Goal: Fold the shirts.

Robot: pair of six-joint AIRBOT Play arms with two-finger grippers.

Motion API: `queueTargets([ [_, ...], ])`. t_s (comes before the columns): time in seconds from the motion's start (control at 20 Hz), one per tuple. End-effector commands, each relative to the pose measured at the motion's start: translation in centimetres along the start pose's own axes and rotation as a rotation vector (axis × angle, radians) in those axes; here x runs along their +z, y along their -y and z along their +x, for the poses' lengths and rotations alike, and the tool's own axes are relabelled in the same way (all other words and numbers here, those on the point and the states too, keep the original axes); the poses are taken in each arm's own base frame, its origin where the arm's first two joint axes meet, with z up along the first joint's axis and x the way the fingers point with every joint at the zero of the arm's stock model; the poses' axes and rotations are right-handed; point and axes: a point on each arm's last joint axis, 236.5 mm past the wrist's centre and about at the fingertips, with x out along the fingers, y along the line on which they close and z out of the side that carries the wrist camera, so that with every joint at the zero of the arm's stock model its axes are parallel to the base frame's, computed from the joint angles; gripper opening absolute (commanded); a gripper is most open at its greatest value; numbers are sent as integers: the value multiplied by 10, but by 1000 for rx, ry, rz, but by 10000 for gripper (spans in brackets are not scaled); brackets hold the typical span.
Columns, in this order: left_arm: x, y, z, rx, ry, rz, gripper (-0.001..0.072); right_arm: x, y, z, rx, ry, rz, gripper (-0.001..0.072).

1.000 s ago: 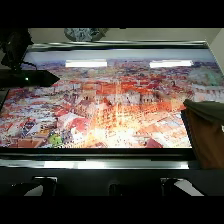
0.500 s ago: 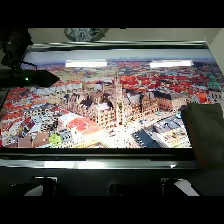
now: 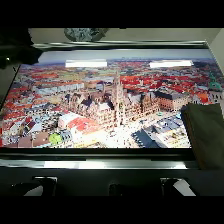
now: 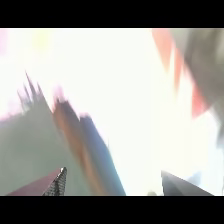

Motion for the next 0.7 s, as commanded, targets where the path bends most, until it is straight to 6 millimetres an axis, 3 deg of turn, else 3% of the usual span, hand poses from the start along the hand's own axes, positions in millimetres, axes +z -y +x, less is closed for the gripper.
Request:
queueTargets([
  [0.0,6,-61,-3,296,-26,60,24,110,-112,-39,129,336,-262,662],
  [0.05,-30,-70,7,320,-163,26,33,93,-161,-29,224,258,-347,662],
  [0.1,-72,-71,17,315,-323,-14,165,58,-210,-15,327,116,-425,659],
  [0.15,-125,-71,20,314,-518,-73,433,18,-253,-3,414,-29,-515,634],
  [0.2,-174,-68,17,313,-704,-117,560,-29,-289,8,490,-187,-618,605],
  [0.3,-247,-50,7,253,-927,-150,524,-115,-338,25,593,-456,-705,607],
  [0.35,-262,-40,5,217,-927,-156,425,-149,-352,30,620,-546,-739,607],
  [0.45,-274,-34,-1,213,-843,-144,408,-193,-366,35,636,-656,-772,607],
  [0.65,-284,-30,-15,213,-841,-143,408,-202,-372,39,641,-652,-811,628],
])
